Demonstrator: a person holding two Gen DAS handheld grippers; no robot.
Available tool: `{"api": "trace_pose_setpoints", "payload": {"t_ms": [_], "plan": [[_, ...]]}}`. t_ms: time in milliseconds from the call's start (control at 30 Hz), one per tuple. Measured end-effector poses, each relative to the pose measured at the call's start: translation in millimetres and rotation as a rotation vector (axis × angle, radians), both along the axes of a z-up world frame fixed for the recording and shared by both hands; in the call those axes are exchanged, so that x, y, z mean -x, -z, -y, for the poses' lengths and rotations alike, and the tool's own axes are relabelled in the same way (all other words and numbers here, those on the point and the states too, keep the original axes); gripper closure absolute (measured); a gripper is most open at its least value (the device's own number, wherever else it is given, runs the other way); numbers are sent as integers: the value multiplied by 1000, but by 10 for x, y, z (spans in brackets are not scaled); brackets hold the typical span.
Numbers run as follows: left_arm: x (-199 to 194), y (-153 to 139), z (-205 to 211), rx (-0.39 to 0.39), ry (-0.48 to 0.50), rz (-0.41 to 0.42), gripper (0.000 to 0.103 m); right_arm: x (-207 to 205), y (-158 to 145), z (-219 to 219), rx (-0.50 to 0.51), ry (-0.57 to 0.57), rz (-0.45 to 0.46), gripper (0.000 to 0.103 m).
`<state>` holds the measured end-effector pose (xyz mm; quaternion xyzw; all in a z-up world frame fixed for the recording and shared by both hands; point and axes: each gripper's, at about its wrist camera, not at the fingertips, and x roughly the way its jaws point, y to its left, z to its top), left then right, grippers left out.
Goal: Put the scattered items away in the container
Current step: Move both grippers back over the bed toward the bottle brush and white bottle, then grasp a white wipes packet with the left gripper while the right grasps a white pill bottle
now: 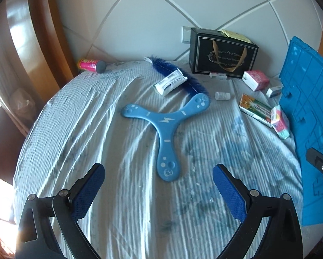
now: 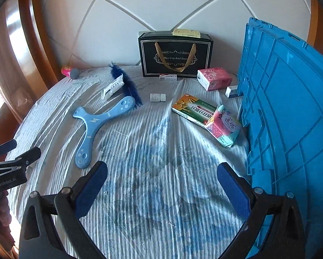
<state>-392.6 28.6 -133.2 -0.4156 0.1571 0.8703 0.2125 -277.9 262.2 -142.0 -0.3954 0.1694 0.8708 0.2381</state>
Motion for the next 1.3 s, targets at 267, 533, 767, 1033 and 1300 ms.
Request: {"api": "trace_pose_setpoints", "payload": {"t_ms": [267,533,767,1033,1300], "plan": [[1239,212,-480,9,75,29,1,1088,270,-558,65,18,22,0],[2306,838,-1319,77,193,53,1,2153,741,-1081,62,-30,96,0],[2819,1378,-1779,150,276,51,1,2581,1260,-1337,77,-54,195,5],[3046,1605,-1927,137,286,82,6,2771,1501,-1453,97,-65,230,22],[2947,1558,-1946,122,292,61,29,2836,1603,-1413,102,-76,247,53]]}}
